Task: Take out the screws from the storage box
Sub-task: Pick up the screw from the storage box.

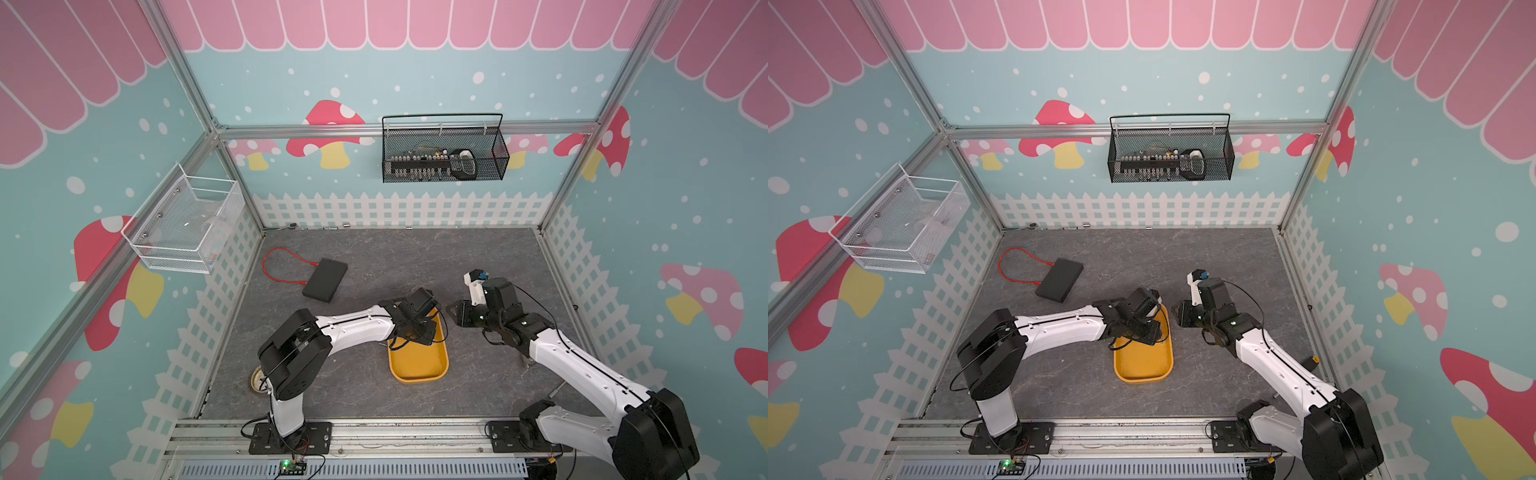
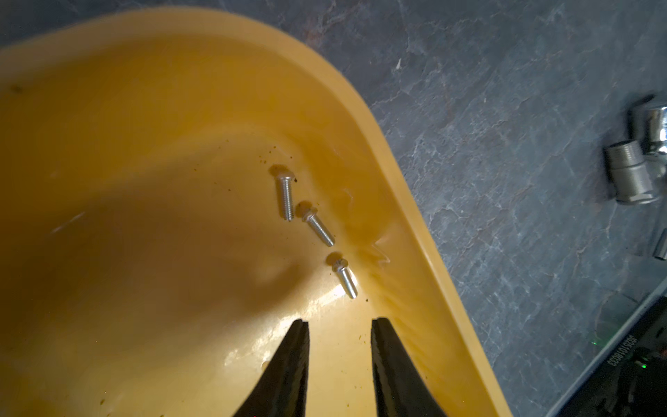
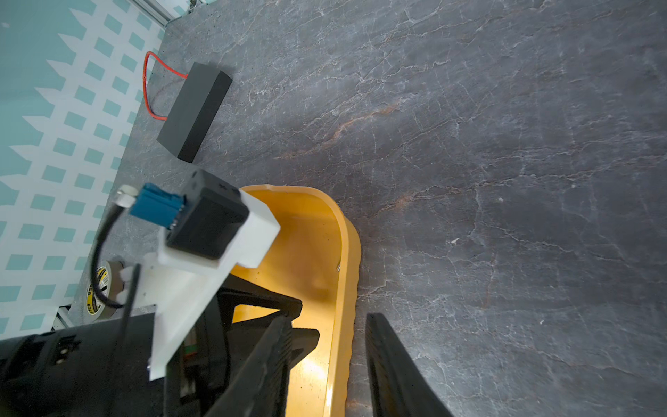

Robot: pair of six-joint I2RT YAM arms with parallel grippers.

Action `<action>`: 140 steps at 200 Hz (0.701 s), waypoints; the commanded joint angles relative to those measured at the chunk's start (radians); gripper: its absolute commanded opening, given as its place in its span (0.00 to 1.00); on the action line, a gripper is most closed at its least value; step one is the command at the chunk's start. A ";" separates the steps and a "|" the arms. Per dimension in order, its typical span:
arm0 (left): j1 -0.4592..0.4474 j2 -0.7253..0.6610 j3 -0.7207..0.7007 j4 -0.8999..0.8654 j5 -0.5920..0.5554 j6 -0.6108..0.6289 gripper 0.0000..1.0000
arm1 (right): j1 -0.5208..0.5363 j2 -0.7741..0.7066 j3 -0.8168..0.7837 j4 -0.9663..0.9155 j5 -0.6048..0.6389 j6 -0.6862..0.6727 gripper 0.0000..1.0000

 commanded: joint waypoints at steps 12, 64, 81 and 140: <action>-0.009 0.032 0.031 -0.008 -0.004 0.008 0.34 | -0.004 0.002 -0.001 0.010 0.000 0.010 0.40; -0.018 0.080 0.058 -0.011 -0.006 0.016 0.38 | -0.003 0.006 -0.003 0.015 -0.001 0.013 0.41; -0.020 0.096 0.070 -0.015 -0.004 0.020 0.38 | -0.003 0.001 -0.006 0.018 0.000 0.015 0.41; -0.032 0.168 0.138 -0.080 -0.036 0.040 0.36 | -0.004 -0.019 -0.015 0.012 0.002 0.024 0.41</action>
